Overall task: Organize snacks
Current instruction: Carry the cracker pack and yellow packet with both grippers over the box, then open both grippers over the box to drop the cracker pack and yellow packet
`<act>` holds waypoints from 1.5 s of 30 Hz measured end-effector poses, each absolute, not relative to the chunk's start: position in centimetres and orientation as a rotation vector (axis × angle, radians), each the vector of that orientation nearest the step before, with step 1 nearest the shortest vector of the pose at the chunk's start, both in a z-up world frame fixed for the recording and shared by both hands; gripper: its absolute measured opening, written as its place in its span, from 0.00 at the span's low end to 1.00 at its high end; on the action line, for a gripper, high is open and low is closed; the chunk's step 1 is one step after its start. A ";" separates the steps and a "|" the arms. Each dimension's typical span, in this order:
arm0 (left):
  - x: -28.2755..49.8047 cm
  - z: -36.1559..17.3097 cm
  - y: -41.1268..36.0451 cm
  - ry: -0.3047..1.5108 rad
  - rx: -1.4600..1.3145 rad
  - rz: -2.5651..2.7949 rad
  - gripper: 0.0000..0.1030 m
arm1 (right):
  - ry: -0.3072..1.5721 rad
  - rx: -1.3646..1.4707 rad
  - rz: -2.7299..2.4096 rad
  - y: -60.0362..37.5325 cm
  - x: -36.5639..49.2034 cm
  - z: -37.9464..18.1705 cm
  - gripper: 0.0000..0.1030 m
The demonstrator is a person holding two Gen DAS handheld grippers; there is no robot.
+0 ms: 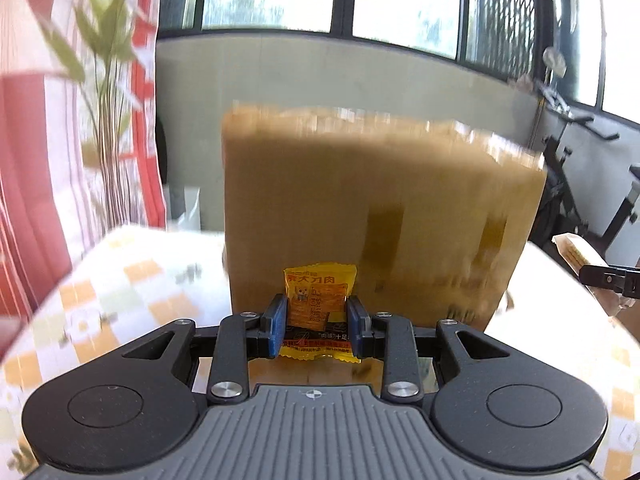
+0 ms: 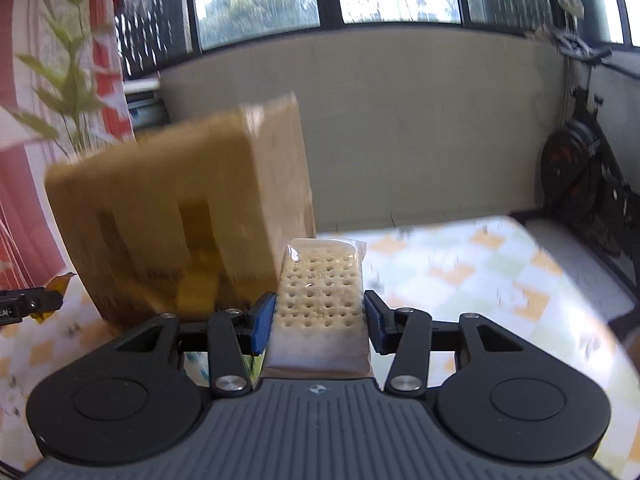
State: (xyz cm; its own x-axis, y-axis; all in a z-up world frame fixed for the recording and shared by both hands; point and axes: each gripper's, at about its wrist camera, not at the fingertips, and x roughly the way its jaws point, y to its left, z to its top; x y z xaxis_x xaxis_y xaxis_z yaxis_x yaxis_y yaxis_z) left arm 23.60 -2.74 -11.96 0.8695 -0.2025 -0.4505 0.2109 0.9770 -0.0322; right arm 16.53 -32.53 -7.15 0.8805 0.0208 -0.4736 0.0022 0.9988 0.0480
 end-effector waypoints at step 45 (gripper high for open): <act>35.9 -2.9 -3.9 0.399 0.044 -0.258 0.63 | 0.442 0.019 0.174 -25.5 31.5 0.1 0.62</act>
State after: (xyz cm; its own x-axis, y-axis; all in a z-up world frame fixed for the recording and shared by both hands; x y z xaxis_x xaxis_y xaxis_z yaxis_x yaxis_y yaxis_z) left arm 35.88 -3.92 -2.91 0.8892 -0.2399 -0.3896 0.2570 0.9664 -0.0084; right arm 31.45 -25.46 0.07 0.8892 0.1715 -0.4243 -0.1634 0.9850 0.0557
